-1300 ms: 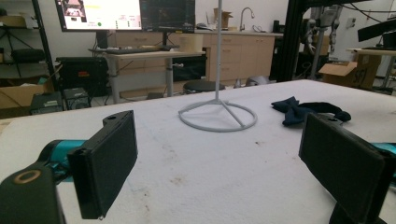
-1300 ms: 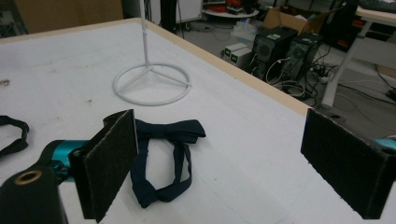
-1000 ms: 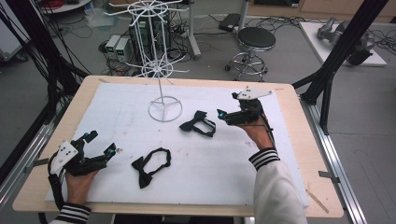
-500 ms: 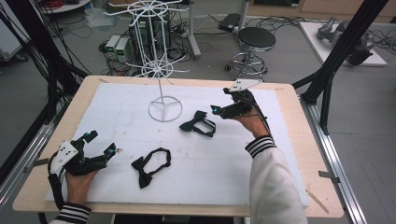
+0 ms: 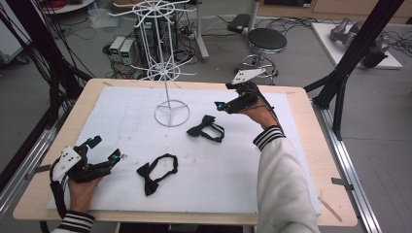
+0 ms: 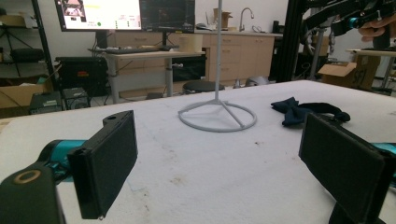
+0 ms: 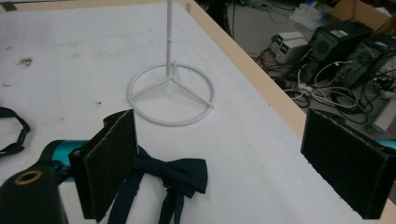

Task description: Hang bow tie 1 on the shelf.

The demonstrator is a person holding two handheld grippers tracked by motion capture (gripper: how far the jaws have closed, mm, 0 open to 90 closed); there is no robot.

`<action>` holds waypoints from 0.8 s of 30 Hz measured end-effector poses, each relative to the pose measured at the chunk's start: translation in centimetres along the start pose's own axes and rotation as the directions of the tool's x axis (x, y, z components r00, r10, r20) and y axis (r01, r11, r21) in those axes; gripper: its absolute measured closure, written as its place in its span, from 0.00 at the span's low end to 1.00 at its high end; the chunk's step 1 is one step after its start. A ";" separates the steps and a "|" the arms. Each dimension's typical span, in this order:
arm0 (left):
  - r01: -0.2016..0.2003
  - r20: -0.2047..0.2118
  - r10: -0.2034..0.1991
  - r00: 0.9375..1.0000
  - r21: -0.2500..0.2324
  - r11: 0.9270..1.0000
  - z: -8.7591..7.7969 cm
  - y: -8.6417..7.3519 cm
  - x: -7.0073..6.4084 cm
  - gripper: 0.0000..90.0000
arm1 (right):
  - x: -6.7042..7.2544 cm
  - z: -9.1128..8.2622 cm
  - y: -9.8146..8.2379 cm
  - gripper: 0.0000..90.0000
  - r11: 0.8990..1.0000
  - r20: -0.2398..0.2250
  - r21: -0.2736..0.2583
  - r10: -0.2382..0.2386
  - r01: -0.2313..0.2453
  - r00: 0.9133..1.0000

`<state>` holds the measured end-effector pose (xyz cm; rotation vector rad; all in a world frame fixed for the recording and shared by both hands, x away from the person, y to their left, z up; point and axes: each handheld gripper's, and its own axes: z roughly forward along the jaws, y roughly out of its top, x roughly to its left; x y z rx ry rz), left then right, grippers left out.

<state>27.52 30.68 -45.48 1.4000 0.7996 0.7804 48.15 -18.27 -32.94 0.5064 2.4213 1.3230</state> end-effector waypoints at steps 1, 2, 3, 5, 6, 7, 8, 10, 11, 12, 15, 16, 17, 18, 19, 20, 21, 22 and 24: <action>0.000 0.000 0.000 1.000 0.001 1.000 0.0 0.0 0.0 0.13 | -0.2 0.4 0.0 0.12 1.000 -0.011 0.008 -0.001 0.001 1.000; 0.001 0.000 -0.001 1.000 -0.001 1.000 0.0 0.0 0.0 0.13 | -0.3 0.6 0.0 0.12 1.000 -0.016 0.010 -0.008 0.008 1.000; 0.002 0.000 -0.002 1.000 0.000 1.000 0.0 0.0 0.0 0.13 | -0.3 0.6 0.0 0.12 1.000 -0.016 0.010 -0.008 0.008 1.000; 0.003 -0.001 -0.003 1.000 -0.002 1.000 0.0 0.0 0.0 0.13 | -0.4 1.3 -0.2 0.12 1.000 -0.039 0.027 -0.007 0.008 0.999; 0.003 0.000 -0.003 1.000 0.000 1.000 0.0 0.0 0.0 0.13 | -0.4 1.3 -0.2 0.12 1.000 -0.039 0.027 -0.007 0.008 0.999; 0.002 -0.001 -0.002 1.000 -0.001 1.000 0.0 0.0 0.0 0.13 | -0.3 1.6 -0.3 0.12 0.999 -0.043 0.039 -0.018 0.020 0.999; 0.002 -0.001 -0.002 1.000 -0.001 1.000 0.0 0.0 0.0 0.13 | -0.1 2.4 -0.6 0.12 0.997 -0.064 0.072 -0.033 0.038 0.997; 0.002 0.000 -0.002 1.000 0.000 1.000 0.0 0.0 0.0 0.13 | 0.1 3.1 -0.8 0.12 0.992 -0.070 0.106 -0.055 0.062 0.996; 0.002 -0.001 -0.002 1.000 -0.001 1.000 0.0 0.0 0.0 0.13 | 0.2 3.4 -0.9 0.12 0.990 -0.078 0.121 -0.062 0.071 0.995; 0.002 -0.001 -0.002 1.000 -0.001 1.000 0.0 0.0 0.0 0.13 | 0.3 3.6 -0.9 0.12 0.988 -0.079 0.131 -0.069 0.079 0.994; 0.002 -0.001 -0.002 1.000 -0.001 1.000 0.0 0.0 0.0 0.13 | 0.6 4.6 -1.3 0.12 0.977 -0.088 0.180 -0.099 0.114 0.991; 0.002 -0.001 -0.002 1.000 -0.001 1.000 0.0 0.0 0.0 0.13 | 0.7 4.9 -1.4 0.12 0.974 -0.093 0.194 -0.100 0.116 0.991; 0.002 -0.001 -0.002 1.000 -0.001 1.000 0.0 0.0 0.0 0.13 | 0.7 5.1 -1.5 0.12 0.972 -0.095 0.202 -0.102 0.120 0.990; 0.001 -0.001 -0.001 1.000 0.000 1.000 0.0 0.0 0.0 0.13 | 0.8 5.4 -1.6 0.12 0.968 -0.094 0.216 -0.112 0.130 0.989; 0.001 -0.001 -0.001 1.000 0.000 1.000 0.0 0.0 0.0 0.13 | 0.8 5.6 -1.7 0.12 0.966 -0.099 0.223 -0.113 0.133 0.989; 0.001 -0.002 -0.001 1.000 -0.001 1.000 0.0 0.0 0.0 0.13 | 0.9 5.8 -1.8 0.12 0.964 -0.101 0.232 -0.110 0.131 0.989; 0.001 -0.001 -0.001 1.000 0.000 1.000 0.0 0.0 0.0 0.13 | 0.9 6.1 -1.9 0.12 0.961 -0.105 0.241 -0.111 0.134 0.988; 0.001 -0.001 -0.001 1.000 0.000 1.000 0.0 0.0 0.0 0.13 | 0.9 6.2 -2.0 0.12 0.959 -0.108 0.246 -0.114 0.138 0.988; 0.001 -0.001 -0.001 1.000 0.000 1.000 0.0 0.0 0.0 0.13 | 1.0 6.7 -2.1 0.12 0.955 -0.115 0.259 -0.119 0.146 0.986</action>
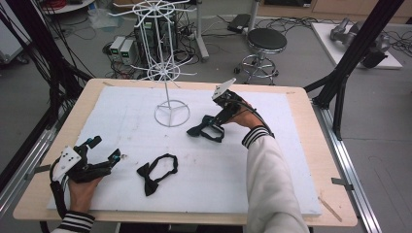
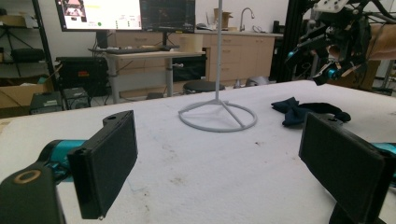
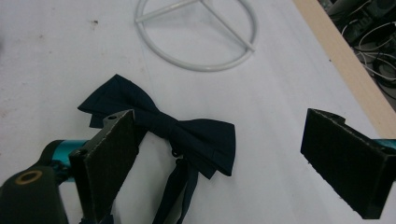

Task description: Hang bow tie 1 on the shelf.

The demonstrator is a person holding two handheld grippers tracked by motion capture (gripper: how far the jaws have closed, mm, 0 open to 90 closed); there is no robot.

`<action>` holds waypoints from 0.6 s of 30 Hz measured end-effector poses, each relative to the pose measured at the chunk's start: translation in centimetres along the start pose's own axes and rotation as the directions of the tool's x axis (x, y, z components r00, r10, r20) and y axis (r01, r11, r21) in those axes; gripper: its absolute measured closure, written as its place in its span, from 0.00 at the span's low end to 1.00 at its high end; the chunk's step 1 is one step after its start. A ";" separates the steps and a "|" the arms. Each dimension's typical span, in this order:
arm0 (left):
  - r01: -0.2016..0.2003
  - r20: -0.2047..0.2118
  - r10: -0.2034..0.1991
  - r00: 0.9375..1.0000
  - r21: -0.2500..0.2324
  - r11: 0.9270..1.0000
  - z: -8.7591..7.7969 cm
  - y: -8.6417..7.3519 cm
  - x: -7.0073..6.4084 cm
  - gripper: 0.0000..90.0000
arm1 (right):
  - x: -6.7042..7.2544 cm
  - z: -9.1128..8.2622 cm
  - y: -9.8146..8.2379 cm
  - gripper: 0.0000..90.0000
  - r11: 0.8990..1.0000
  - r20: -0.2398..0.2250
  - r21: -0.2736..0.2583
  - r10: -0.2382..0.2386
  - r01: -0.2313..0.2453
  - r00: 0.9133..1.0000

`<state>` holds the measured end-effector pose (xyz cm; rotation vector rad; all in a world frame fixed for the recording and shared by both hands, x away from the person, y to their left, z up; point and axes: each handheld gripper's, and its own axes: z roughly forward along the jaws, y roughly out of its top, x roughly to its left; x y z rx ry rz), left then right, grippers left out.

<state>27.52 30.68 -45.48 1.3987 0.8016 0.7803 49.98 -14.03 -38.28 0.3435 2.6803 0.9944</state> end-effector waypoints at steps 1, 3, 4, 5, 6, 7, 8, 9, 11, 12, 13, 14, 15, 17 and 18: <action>0.001 0.000 -0.001 1.000 0.000 1.000 0.0 0.0 0.0 0.13 | 0.0 0.3 0.0 0.13 1.000 -0.014 0.005 0.001 -0.001 1.000; 0.000 -0.001 0.000 1.000 0.000 1.000 0.0 0.0 0.0 0.13 | 0.1 0.8 -0.1 0.17 1.000 -0.025 0.017 -0.010 0.011 1.000; 0.000 0.000 0.000 1.000 -0.004 1.000 0.0 0.0 0.0 0.13 | 0.2 1.2 -0.2 0.17 0.999 -0.031 0.031 -0.015 0.016 0.999; 0.000 0.000 0.000 1.000 -0.004 1.000 0.0 0.0 0.0 0.13 | 0.2 1.5 -0.3 0.17 0.999 -0.032 0.042 -0.018 0.020 0.999; 0.000 0.000 0.000 1.000 -0.003 1.000 0.0 0.0 0.0 0.13 | 0.2 1.9 -0.3 0.17 0.998 -0.038 0.051 -0.021 0.023 0.999; -0.001 0.000 0.001 1.000 -0.003 1.000 0.0 0.0 0.0 0.13 | 0.2 2.1 -0.4 0.17 0.998 -0.032 0.057 -0.030 0.032 0.999; -0.001 0.000 0.001 1.000 -0.003 1.000 0.0 0.0 0.0 0.13 | 0.3 2.4 -0.5 0.17 0.997 -0.035 0.069 -0.035 0.037 0.999; 0.000 0.000 0.000 1.000 -0.004 1.000 0.0 0.0 0.0 0.13 | 0.3 2.7 -0.5 0.18 0.996 -0.039 0.081 -0.032 0.035 0.999; 0.000 0.000 0.000 1.000 -0.005 1.000 0.0 0.0 0.0 0.13 | 0.4 3.0 -0.6 0.24 0.995 -0.044 0.091 -0.041 0.045 0.998; 0.000 0.000 0.000 1.000 -0.005 1.000 0.0 0.0 0.0 0.13 | 0.4 3.1 -0.6 0.28 0.994 -0.054 0.099 -0.042 0.047 0.998; -0.001 0.000 0.001 1.000 -0.005 1.000 0.0 0.0 0.0 0.13 | 0.4 3.2 -0.6 0.28 0.993 -0.055 0.105 -0.049 0.054 0.997; 0.000 0.000 0.000 1.000 -0.005 1.000 0.0 0.0 0.0 0.13 | 0.4 3.3 -0.6 0.29 0.992 -0.049 0.110 -0.052 0.057 0.997; -0.001 0.000 0.001 1.000 -0.004 1.000 0.0 0.0 0.0 0.13 | 0.4 3.3 -0.6 0.29 0.992 -0.049 0.110 -0.052 0.057 0.997; -0.001 0.000 0.001 1.000 -0.004 1.000 0.0 0.0 0.0 0.13 | 0.3 3.3 -0.8 0.34 0.988 -0.043 0.139 -0.059 0.064 0.997; -0.001 0.000 0.001 1.000 -0.004 1.000 0.0 0.0 0.0 0.13 | 0.3 3.3 -0.8 0.36 0.987 -0.040 0.146 -0.062 0.067 0.997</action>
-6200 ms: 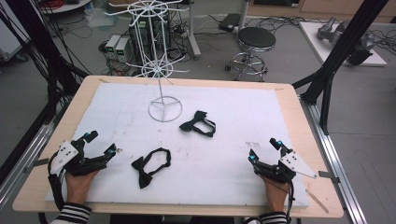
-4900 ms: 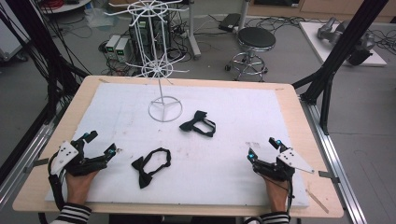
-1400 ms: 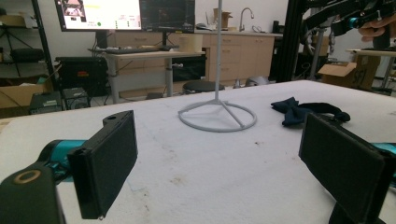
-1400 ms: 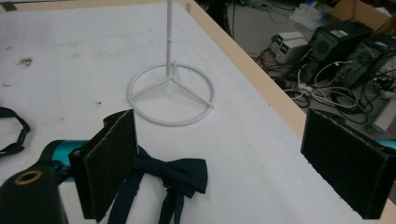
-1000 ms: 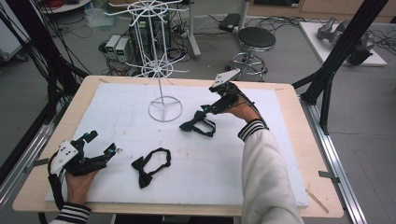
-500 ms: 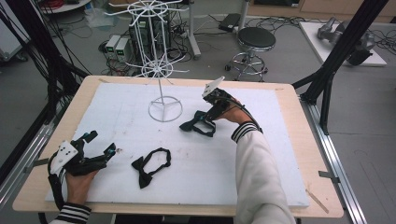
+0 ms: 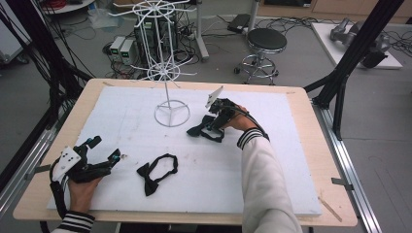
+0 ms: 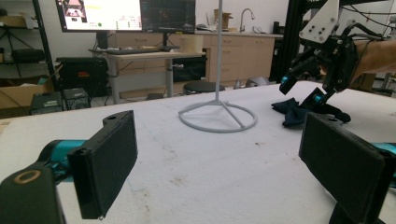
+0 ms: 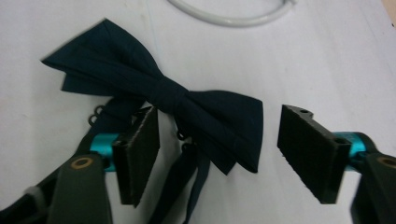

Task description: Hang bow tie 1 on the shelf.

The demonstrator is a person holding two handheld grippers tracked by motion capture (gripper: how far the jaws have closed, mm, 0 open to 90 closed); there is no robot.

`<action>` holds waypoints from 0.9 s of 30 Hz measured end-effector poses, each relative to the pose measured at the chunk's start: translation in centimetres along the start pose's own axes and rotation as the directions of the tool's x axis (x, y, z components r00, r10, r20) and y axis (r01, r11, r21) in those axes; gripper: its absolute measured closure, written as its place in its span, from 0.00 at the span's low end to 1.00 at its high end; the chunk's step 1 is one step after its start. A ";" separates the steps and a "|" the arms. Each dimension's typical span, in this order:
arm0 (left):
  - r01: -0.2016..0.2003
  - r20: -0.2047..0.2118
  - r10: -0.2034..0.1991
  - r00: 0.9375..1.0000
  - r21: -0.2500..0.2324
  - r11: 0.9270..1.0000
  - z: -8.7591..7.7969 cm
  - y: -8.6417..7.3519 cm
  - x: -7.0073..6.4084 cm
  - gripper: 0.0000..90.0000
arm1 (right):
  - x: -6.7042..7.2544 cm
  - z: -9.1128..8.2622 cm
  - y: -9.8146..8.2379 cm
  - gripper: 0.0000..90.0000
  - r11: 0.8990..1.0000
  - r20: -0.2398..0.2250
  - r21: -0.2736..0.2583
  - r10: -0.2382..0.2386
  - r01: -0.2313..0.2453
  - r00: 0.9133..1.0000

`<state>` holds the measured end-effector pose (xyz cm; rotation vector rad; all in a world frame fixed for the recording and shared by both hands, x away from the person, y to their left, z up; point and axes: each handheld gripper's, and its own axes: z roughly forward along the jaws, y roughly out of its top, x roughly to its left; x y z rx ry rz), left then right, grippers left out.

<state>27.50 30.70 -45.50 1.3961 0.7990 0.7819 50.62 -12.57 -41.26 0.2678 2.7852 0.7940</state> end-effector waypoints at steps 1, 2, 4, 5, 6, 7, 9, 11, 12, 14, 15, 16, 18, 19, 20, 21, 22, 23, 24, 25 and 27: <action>-0.001 0.000 0.001 1.000 0.001 1.000 0.0 0.0 0.0 0.13 | -0.1 0.0 0.0 0.36 1.000 0.004 -0.004 -0.016 0.016 1.000; 0.001 0.000 -0.001 1.000 0.000 1.000 0.0 0.0 0.0 0.13 | -0.1 0.1 0.0 0.36 1.000 0.004 -0.001 -0.019 0.019 1.000; 0.001 0.001 -0.001 1.000 -0.001 1.000 0.0 0.0 0.0 0.13 | -0.1 0.2 0.0 0.37 1.000 0.007 0.000 -0.020 0.020 1.000; 0.001 0.001 -0.001 1.000 -0.001 1.000 0.0 0.0 0.0 0.13 | 0.0 0.1 0.0 0.38 1.000 0.000 0.013 -0.009 0.009 1.000; 0.000 0.001 0.000 1.000 -0.001 1.000 0.0 0.0 0.0 0.13 | 0.1 0.3 0.0 0.38 1.000 -0.005 0.018 -0.008 0.008 1.000; 0.001 0.000 -0.001 1.000 0.000 1.000 0.0 0.0 0.0 0.13 | 0.1 0.4 0.0 0.39 1.000 -0.009 0.018 -0.013 0.013 1.000; 0.004 -0.001 -0.004 1.000 -0.003 1.000 0.0 0.0 0.0 0.13 | 0.2 0.4 0.0 0.40 1.000 -0.014 0.023 -0.019 0.020 1.000; 0.002 0.001 -0.002 1.000 -0.002 1.000 0.0 0.0 0.0 0.13 | 0.2 0.6 0.1 0.42 0.999 -0.019 0.030 -0.021 0.022 1.000; 0.003 0.000 -0.003 1.000 -0.002 1.000 0.0 0.0 0.0 0.13 | 0.2 0.8 0.1 0.44 0.999 -0.020 0.035 -0.026 0.026 0.999; 0.001 0.000 -0.001 1.000 -0.002 1.000 0.0 0.0 0.0 0.13 | 0.3 0.9 0.1 0.47 0.999 -0.020 0.040 -0.023 0.023 1.000; 0.004 0.000 -0.004 1.000 -0.003 1.000 0.0 0.0 0.0 0.13 | 0.2 1.0 0.0 0.49 0.999 -0.022 0.040 -0.018 0.019 1.000; 0.004 0.000 -0.004 1.000 -0.002 1.000 0.0 0.0 0.0 0.13 | 0.2 1.1 0.0 0.51 0.999 -0.015 0.034 -0.015 0.016 1.000; 0.006 -0.002 -0.006 1.000 -0.005 1.000 0.0 0.0 0.0 0.13 | 0.2 1.1 0.0 0.57 0.999 -0.036 0.034 -0.002 0.003 0.999; 0.006 -0.002 -0.006 1.000 -0.005 1.000 0.0 0.0 0.0 0.13 | 0.2 1.1 0.0 0.57 0.999 -0.036 0.034 -0.002 0.003 0.999; 0.007 -0.002 -0.007 1.000 -0.005 1.000 0.0 0.0 0.0 0.13 | 0.2 1.1 0.0 0.60 0.999 -0.038 0.032 -0.001 0.002 0.999; 0.007 -0.002 -0.007 1.000 -0.005 1.000 0.0 0.0 0.0 0.13 | 0.2 1.1 0.0 0.64 0.999 -0.038 0.032 0.000 0.002 0.999; 0.007 -0.002 -0.007 1.000 -0.005 1.000 0.0 0.0 0.0 0.13 | 0.2 1.1 0.0 0.64 0.999 -0.038 0.032 0.000 0.002 0.999; 0.007 -0.002 -0.007 1.000 -0.005 1.000 0.0 0.0 0.0 0.13 | 0.2 1.1 0.0 0.64 0.999 -0.041 0.033 0.002 -0.001 0.999; 0.006 -0.001 -0.006 1.000 -0.005 1.000 0.0 0.0 0.0 0.13 | 0.2 1.1 0.0 0.64 0.999 -0.041 0.034 0.007 -0.005 0.999; 0.007 0.000 -0.007 1.000 -0.005 1.000 0.0 0.0 0.0 0.13 | 0.3 1.1 0.0 0.64 0.999 -0.049 0.038 0.018 -0.017 0.999; 0.007 0.000 -0.007 1.000 -0.005 1.000 0.0 0.0 0.0 0.13 | 0.2 1.1 -0.1 0.65 0.999 -0.057 0.036 0.028 -0.026 0.998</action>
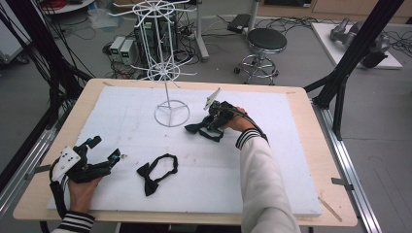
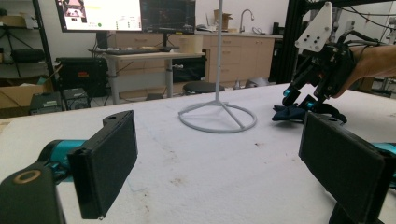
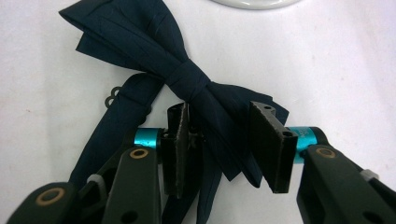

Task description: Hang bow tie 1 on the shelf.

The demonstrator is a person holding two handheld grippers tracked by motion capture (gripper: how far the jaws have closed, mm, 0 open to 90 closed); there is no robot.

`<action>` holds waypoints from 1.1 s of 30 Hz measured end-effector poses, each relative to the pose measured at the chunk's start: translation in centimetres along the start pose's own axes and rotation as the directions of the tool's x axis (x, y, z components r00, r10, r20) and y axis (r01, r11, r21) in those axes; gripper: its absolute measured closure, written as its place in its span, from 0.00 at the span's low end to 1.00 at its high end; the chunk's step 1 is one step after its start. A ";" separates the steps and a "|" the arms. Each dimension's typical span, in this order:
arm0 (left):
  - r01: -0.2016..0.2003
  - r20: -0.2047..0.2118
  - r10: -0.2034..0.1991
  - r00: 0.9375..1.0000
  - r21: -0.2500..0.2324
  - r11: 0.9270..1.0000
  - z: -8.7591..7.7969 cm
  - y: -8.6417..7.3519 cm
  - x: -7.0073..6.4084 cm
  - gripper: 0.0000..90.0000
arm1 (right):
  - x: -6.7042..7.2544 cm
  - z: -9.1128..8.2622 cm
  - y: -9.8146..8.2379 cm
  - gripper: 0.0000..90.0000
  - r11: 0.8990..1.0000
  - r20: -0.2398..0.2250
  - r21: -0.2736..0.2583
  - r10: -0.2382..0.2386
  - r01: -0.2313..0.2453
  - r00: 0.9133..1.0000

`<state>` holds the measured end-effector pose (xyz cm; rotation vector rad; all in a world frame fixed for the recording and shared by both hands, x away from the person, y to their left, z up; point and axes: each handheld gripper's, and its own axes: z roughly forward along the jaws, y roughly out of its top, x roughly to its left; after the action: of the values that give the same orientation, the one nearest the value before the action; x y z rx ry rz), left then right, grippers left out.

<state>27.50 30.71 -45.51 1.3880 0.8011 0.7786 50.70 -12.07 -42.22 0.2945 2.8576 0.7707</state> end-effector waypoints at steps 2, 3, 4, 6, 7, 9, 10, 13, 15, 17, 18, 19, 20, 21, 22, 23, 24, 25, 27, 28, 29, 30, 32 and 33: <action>0.000 0.001 0.000 1.000 0.002 1.000 0.0 0.0 0.0 0.13 | 0.0 0.0 0.0 0.67 1.000 -0.001 0.001 0.002 -0.002 1.000; 0.000 0.001 0.000 1.000 0.002 1.000 0.0 0.0 0.0 0.13 | 0.1 0.0 0.0 0.68 1.000 0.002 0.003 0.003 -0.003 1.000; 0.000 0.001 0.000 1.000 0.002 1.000 0.0 0.0 0.0 0.13 | 0.1 0.0 0.1 0.69 1.000 0.001 0.002 -0.006 0.006 1.000; 0.000 0.001 0.000 1.000 0.001 1.000 0.0 0.0 0.0 0.13 | 0.1 0.0 0.1 0.70 1.000 0.001 0.005 0.003 -0.003 1.000; 0.000 0.000 0.000 1.000 0.001 1.000 0.0 0.0 0.0 0.13 | 0.1 0.0 0.1 0.72 1.000 -0.003 0.003 0.004 -0.004 1.000; 0.000 -0.001 0.000 1.000 0.000 1.000 0.0 0.0 0.0 0.13 | 0.2 0.0 0.1 0.74 1.000 -0.007 0.008 0.009 -0.009 1.000; 0.000 0.000 0.000 1.000 0.001 1.000 0.0 0.0 0.0 0.13 | 0.2 -0.1 0.1 0.75 1.000 -0.004 0.008 0.002 -0.002 1.000; 0.000 0.001 0.000 1.000 0.001 1.000 0.0 0.0 0.0 0.13 | 0.3 -0.2 0.2 0.81 1.000 -0.006 0.006 0.001 -0.001 1.000; 0.000 0.001 0.000 1.000 0.001 1.000 0.0 0.0 0.0 0.13 | 0.3 -0.3 0.3 0.87 1.000 -0.004 -0.002 0.013 -0.013 1.000; 0.000 0.001 0.000 1.000 0.001 1.000 0.0 0.0 0.0 0.13 | 0.4 -0.4 0.5 0.91 1.000 0.004 -0.005 0.005 -0.005 1.000; 0.003 0.001 -0.003 1.000 0.000 1.000 0.0 0.0 0.0 0.13 | 0.3 -0.5 0.6 0.93 1.000 0.011 -0.007 -0.002 0.002 1.000; 0.002 0.001 -0.002 1.000 0.001 1.000 0.0 0.0 0.0 0.13 | 0.4 -0.5 0.7 0.94 1.000 0.015 -0.009 0.003 -0.003 1.000; 0.002 0.001 -0.002 1.000 0.001 1.000 0.0 0.0 0.0 0.13 | 0.4 -0.5 0.7 0.94 1.000 0.015 -0.009 0.003 -0.003 1.000; 0.002 0.001 -0.002 1.000 0.001 1.000 0.0 0.0 0.0 0.13 | 0.3 -0.5 0.7 0.94 1.000 0.029 -0.012 -0.004 0.004 1.000; 0.002 0.001 -0.002 1.000 0.001 1.000 0.0 0.0 0.0 0.13 | 0.4 -0.5 0.8 0.94 1.000 0.026 -0.011 -0.002 0.003 1.000; 0.003 0.001 -0.003 1.000 0.001 1.000 0.0 0.0 0.0 0.13 | 0.4 -0.6 0.8 0.94 1.000 0.031 -0.010 -0.004 0.004 1.000; 0.003 0.001 -0.003 1.000 0.001 1.000 0.0 0.0 0.0 0.13 | 0.4 -0.6 0.8 0.94 1.000 0.031 -0.010 -0.004 0.004 1.000; 0.001 0.001 -0.001 1.000 0.001 1.000 0.0 0.0 0.0 0.13 | 0.5 -0.6 0.8 0.94 1.000 0.029 -0.012 -0.003 0.003 1.000; 0.001 0.001 -0.001 1.000 0.001 1.000 0.0 0.0 0.0 0.13 | 0.4 -0.9 0.8 0.95 1.000 0.025 -0.023 0.001 -0.001 1.000; 0.002 0.002 -0.002 1.000 0.000 1.000 0.0 0.0 0.0 0.13 | 0.4 -0.9 0.8 0.95 1.000 0.025 -0.023 0.001 -0.001 1.000; 0.000 0.001 0.000 1.000 0.001 1.000 0.0 0.0 0.0 0.13 | 0.5 -1.0 0.9 0.95 0.999 0.027 -0.035 -0.002 0.003 1.000; 0.001 0.000 -0.001 1.000 0.001 1.000 0.0 0.0 0.0 0.13 | 0.5 -1.0 0.9 0.95 0.999 0.025 -0.050 -0.010 0.012 1.000; 0.002 0.000 -0.002 1.000 0.001 1.000 0.0 0.0 0.0 0.13 | 0.6 -1.1 0.9 0.95 0.999 0.019 -0.053 0.002 -0.001 1.000; 0.002 0.000 -0.002 1.000 0.000 1.000 0.0 0.0 0.0 0.13 | 0.6 -1.2 1.0 0.95 0.998 0.022 -0.058 -0.002 0.003 1.000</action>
<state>27.48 30.70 -45.51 1.3870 0.8025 0.7772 50.03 -11.66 -40.77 0.2892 2.8093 0.8431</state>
